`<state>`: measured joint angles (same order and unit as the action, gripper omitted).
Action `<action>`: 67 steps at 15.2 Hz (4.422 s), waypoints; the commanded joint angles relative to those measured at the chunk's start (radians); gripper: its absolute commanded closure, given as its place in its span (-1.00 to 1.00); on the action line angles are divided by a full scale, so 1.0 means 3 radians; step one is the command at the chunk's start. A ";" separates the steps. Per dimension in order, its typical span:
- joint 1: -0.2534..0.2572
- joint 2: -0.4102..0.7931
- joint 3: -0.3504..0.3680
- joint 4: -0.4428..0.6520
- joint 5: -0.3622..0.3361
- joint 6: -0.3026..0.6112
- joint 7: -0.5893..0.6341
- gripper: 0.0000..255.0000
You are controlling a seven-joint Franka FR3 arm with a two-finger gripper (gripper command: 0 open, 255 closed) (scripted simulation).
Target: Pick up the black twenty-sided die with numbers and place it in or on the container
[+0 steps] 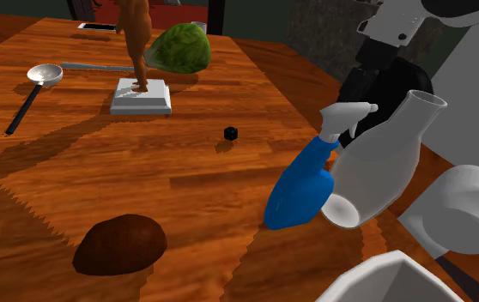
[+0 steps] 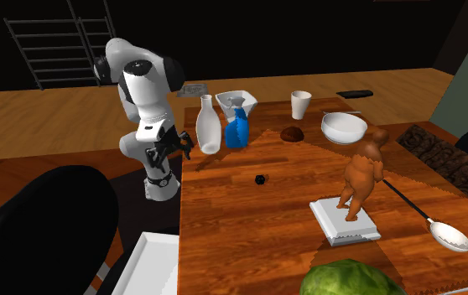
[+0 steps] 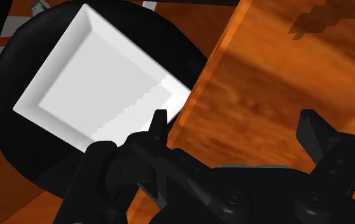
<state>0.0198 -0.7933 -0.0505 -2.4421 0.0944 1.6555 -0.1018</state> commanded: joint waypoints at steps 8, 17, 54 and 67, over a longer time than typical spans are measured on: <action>0.0179 0.0575 0.0479 0.0262 0.0253 0.0279 0.0522 -1.00; 0.0315 0.1522 0.1021 0.0895 0.0329 0.0549 0.1192 -1.00; 0.0426 0.2294 0.1341 0.1415 0.0176 0.0743 0.1711 1.00; 0.0412 0.2256 0.1319 0.1957 0.0167 0.0166 0.1759 1.00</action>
<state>0.1440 -0.1155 0.3460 -1.8678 0.1445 1.7192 0.4252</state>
